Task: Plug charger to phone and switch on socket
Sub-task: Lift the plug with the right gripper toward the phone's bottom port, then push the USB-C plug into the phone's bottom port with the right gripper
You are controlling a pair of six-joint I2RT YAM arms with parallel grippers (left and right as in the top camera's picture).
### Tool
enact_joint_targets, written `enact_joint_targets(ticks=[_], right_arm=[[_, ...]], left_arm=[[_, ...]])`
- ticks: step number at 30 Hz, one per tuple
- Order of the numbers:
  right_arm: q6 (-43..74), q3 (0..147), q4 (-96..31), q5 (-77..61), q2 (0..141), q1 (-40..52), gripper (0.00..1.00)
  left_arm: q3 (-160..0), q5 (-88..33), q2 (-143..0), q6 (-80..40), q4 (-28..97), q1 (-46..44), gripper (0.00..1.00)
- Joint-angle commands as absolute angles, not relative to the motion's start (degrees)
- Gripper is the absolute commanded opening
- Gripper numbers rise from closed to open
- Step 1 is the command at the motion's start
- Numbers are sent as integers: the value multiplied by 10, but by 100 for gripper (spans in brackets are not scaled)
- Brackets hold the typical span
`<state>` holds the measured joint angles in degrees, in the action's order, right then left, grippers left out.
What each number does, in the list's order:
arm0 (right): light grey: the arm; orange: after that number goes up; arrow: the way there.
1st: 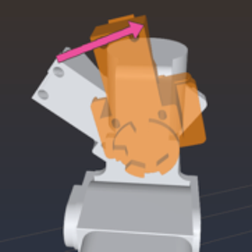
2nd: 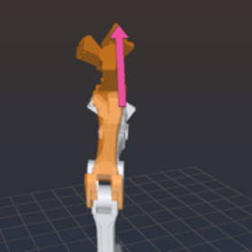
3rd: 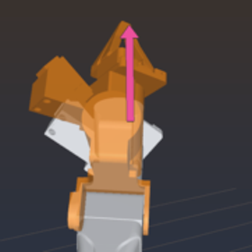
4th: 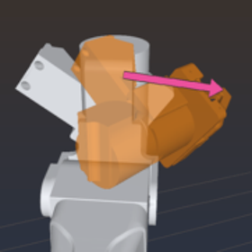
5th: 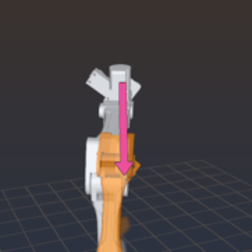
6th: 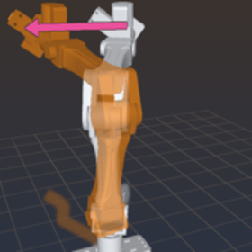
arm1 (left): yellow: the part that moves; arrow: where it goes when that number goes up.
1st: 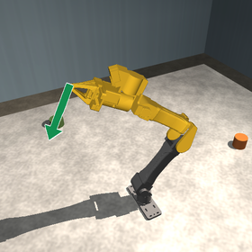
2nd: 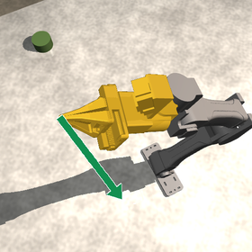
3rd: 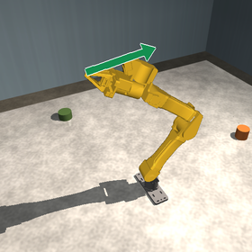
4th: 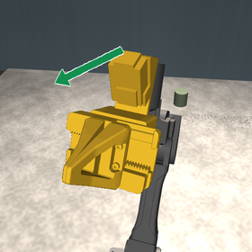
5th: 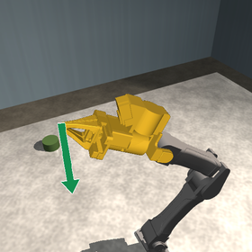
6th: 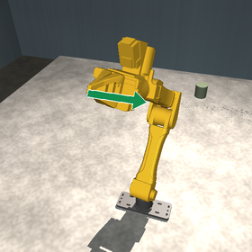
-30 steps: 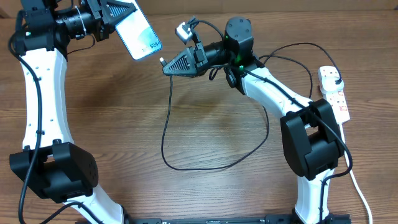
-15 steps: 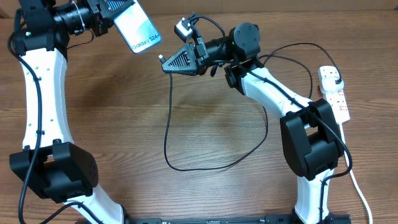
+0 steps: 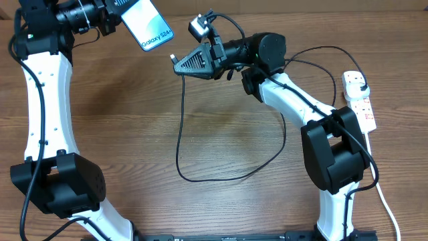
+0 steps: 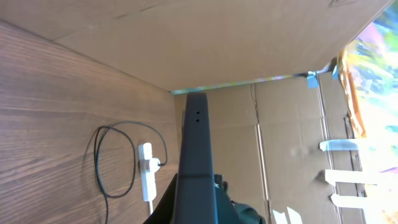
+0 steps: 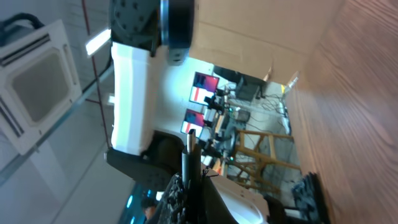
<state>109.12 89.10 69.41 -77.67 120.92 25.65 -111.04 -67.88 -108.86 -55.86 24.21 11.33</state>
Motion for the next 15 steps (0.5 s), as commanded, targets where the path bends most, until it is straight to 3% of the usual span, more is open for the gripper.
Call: enact_joint_targets(ticks=[1,15], right_arm=[[1144,901,728,-736,1197,261,4],[1167,901,785,-721,1197,263,4]], left_arm=[[-1117,-686,-1087,-589,225,104,5],[-1117,-706,-1087,-590,221,81,4]])
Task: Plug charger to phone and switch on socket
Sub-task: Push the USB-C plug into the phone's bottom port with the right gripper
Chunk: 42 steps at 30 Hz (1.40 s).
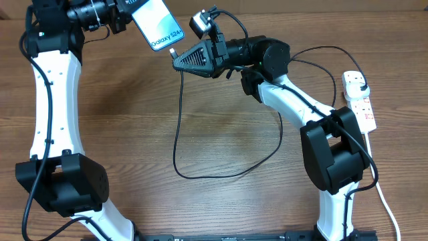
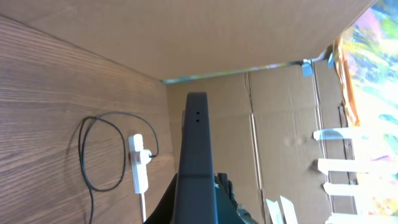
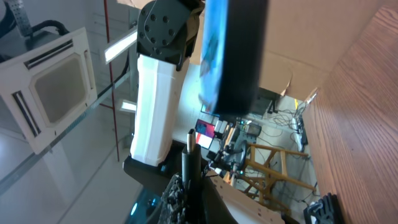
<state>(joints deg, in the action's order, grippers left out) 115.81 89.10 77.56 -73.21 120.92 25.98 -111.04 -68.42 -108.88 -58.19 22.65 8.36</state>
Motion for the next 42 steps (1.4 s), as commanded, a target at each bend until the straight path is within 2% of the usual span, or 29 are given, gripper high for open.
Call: enact_joint_targets(ticks=[1,42], right_arm=[[1165,901,786,-721,1197,263,4],[1166,901,807,-691,1197,263,4]], left_arm=[[-1117,-707,-1087,-590,221,81,4],[-1117,-720,-1087,-648,220,83,5]])
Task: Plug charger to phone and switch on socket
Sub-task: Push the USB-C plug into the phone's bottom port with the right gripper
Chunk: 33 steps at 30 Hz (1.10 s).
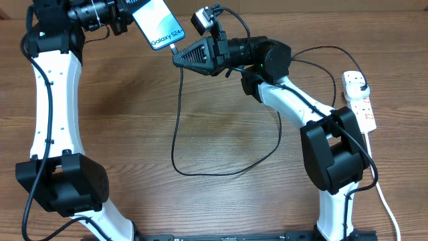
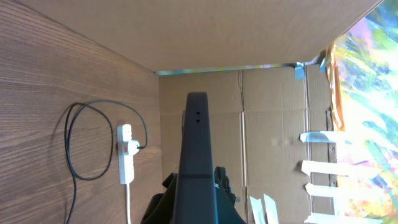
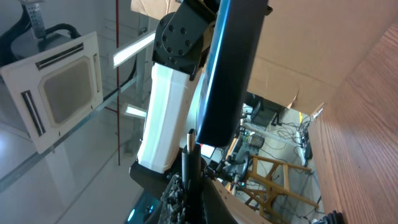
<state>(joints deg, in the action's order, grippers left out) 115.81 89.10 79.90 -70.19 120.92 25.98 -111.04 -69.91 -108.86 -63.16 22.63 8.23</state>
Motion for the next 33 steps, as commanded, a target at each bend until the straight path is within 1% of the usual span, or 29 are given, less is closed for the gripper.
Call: enact_joint_targets(ticks=[1,12,18,33], right_arm=[[1165,901,807,-691,1197,263,4],[1166,901,807,-691,1197,263,4],[1166,901,807,-690,1197,263,4],[1166,901,803,-684,1197,263,4]], left_arm=[[-1117,-720,-1087,-650,220,83,6],[-1117,-729,-1087,-658,220,83,5],[-1117,-729,-1087,-656,220,83,7],[-1117,-731,-1087,-656,220,78,7]])
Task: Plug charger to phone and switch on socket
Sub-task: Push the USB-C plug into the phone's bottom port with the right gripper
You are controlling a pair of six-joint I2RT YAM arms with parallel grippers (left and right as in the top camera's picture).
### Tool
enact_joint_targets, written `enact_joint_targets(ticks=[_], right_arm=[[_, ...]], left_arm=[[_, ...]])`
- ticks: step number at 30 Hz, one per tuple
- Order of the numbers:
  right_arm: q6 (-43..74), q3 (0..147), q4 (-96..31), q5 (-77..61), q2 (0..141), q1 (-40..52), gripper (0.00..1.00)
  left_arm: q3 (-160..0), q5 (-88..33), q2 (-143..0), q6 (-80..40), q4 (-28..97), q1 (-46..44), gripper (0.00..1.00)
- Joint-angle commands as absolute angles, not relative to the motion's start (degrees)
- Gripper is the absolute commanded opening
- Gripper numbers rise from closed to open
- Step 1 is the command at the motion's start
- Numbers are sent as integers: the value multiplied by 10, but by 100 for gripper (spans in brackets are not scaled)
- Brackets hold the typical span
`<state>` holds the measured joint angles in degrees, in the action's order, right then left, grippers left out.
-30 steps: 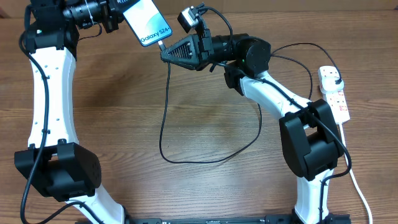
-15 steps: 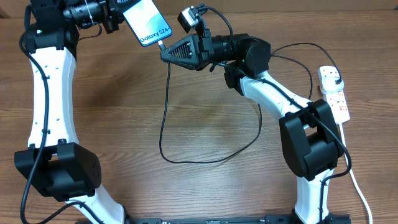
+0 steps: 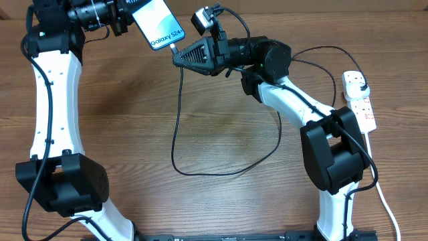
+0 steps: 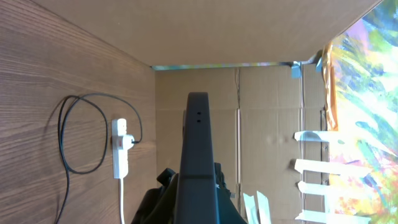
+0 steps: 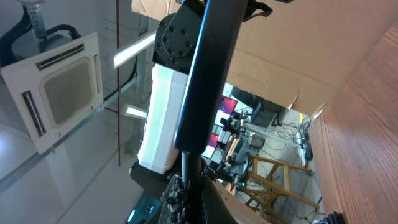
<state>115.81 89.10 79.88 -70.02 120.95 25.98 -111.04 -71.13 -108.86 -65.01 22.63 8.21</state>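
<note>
The phone, screen lit with "Galaxy S24+", is held in the air at the back left by my left gripper, shut on it. In the left wrist view its dark edge runs up from the jaws. My right gripper is shut on the black charger plug, whose tip meets the phone's bottom edge. The black cable hangs down to the table. The white socket strip lies at the far right, its switch too small to read.
Cardboard walls close the back of the wooden table. The cable loops over the table's middle and runs to the strip's plug. Both arms' bases stand at the front edge.
In the right wrist view the plug's tip, just short of the phone's bottom edge before, now sits against it. Overhead, both arms stand almost as they did.
At first the phone was held far back left, well apart from the plug in my right gripper. Then the phone stood nearer, close to the plug's tip. After that the tip lined up under the phone's bottom edge, and now the two meet.
</note>
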Motion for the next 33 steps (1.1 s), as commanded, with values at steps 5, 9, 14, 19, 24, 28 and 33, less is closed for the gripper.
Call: enact_joint_targets(ticks=[5,9,14,19,24,28,33], right_arm=[[1166,901,803,-684,1197,263,4],[1166,901,803,-685,1197,263,4],[1166,901,803,-686,1197,263,4],[1166,901,803,-689,1197,263,4],[1166,901,803,-690,1197,263,4],[1166,901,803,-691,1197,263,4],[1166,901,803,-691,1197,263,4]], left_arm=[[-1117,-731,-1087,-656,220,75,7],[-1117,-731,-1087,-656,220,74,7],[-1117,-730,-1087,-659,220,74,7],[-1117,-729,-1087,-664,220,74,6],[-1117,-728,-1087,-665,220,74,7],[-1117,-726,-1087,-665,220,74,7],[-1117,-726,-1087,-660,220,73,8]])
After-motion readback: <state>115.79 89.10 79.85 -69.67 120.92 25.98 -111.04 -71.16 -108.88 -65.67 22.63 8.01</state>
